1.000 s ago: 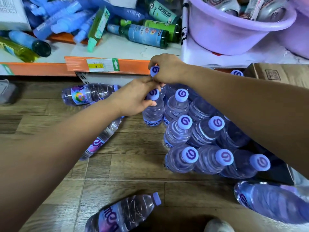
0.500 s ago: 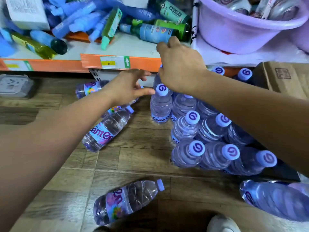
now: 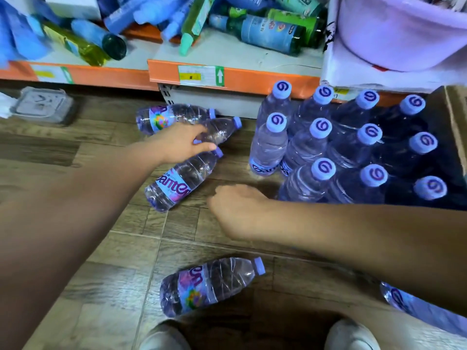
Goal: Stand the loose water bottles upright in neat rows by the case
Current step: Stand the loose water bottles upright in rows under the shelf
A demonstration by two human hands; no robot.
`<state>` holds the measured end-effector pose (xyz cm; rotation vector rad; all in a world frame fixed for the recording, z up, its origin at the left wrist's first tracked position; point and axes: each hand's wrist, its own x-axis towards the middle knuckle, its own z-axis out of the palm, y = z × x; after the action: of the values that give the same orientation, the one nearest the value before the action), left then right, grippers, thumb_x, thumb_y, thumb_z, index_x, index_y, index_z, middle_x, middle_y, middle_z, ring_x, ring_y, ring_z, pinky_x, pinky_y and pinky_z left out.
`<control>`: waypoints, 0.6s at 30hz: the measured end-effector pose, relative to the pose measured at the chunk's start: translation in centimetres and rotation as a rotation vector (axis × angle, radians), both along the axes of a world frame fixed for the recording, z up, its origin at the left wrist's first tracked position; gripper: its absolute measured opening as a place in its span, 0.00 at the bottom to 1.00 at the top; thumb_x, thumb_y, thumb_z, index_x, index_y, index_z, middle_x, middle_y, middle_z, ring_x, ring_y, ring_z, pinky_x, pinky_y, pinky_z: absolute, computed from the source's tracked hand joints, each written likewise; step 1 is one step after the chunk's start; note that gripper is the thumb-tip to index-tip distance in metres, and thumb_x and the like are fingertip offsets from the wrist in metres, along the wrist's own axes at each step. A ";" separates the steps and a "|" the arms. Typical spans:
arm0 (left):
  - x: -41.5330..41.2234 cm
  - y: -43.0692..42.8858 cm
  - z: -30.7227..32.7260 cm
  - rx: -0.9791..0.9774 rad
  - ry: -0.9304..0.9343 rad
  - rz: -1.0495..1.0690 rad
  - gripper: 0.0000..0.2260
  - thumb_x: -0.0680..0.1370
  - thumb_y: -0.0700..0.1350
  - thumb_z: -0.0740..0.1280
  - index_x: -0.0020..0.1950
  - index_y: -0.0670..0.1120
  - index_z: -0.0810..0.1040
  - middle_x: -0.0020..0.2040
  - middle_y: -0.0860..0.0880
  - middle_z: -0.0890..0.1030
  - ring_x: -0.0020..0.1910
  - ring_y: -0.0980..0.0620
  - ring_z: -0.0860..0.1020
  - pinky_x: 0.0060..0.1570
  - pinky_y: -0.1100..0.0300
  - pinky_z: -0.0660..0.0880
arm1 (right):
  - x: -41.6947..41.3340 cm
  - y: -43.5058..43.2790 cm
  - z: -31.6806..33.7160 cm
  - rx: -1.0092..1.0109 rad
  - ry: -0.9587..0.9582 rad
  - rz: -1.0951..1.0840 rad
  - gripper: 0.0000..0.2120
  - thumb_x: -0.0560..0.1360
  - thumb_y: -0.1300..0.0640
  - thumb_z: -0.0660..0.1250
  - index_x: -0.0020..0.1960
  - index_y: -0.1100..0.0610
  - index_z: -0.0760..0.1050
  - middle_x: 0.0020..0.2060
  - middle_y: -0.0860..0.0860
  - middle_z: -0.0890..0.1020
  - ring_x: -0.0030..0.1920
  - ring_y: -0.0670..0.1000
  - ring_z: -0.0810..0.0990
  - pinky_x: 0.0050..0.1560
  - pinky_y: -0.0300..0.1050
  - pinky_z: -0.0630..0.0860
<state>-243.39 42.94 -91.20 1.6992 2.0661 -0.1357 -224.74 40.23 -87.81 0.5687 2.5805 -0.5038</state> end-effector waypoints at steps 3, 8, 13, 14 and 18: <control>-0.2 0.3 -0.9 -0.046 0.041 -0.019 0.25 0.77 0.60 0.60 0.67 0.44 0.70 0.57 0.39 0.78 0.57 0.40 0.76 0.56 0.49 0.74 | 0.7 -1.4 -2.2 -0.056 -0.132 0.037 0.16 0.74 0.65 0.62 0.61 0.62 0.74 0.59 0.58 0.77 0.59 0.61 0.78 0.45 0.46 0.72; -0.3 1.1 -2.6 -0.125 0.110 -0.081 0.22 0.78 0.57 0.60 0.64 0.42 0.71 0.52 0.40 0.78 0.50 0.41 0.77 0.50 0.49 0.76 | 1.7 -2.8 -5.5 -0.087 -0.242 0.150 0.16 0.75 0.64 0.62 0.63 0.61 0.72 0.61 0.59 0.74 0.60 0.61 0.76 0.51 0.52 0.76; -0.1 1.5 -4.7 -0.121 0.223 -0.150 0.17 0.77 0.57 0.61 0.59 0.46 0.72 0.57 0.42 0.77 0.54 0.39 0.77 0.46 0.52 0.75 | 3.2 -3.5 -7.8 -0.188 -0.323 0.147 0.26 0.69 0.64 0.71 0.65 0.61 0.66 0.59 0.58 0.76 0.57 0.59 0.76 0.49 0.52 0.75; 0.3 1.6 -4.9 -0.103 0.257 -0.166 0.19 0.77 0.59 0.60 0.58 0.45 0.72 0.57 0.42 0.77 0.54 0.40 0.77 0.43 0.53 0.73 | 3.4 -3.7 -8.0 -0.188 -0.349 0.156 0.29 0.68 0.64 0.73 0.65 0.61 0.65 0.58 0.58 0.76 0.56 0.59 0.76 0.47 0.51 0.74; 1.5 2.1 -5.6 -0.053 0.384 -0.170 0.24 0.75 0.63 0.60 0.58 0.43 0.72 0.55 0.43 0.80 0.53 0.41 0.79 0.39 0.56 0.69 | 3.5 -3.8 -8.7 -0.205 -0.376 0.174 0.31 0.66 0.66 0.74 0.66 0.63 0.64 0.57 0.59 0.76 0.52 0.57 0.77 0.42 0.50 0.72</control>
<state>-241.90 45.03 -96.79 1.9343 2.1494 -0.6087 -221.25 36.39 -96.50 0.3275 2.1658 -0.5360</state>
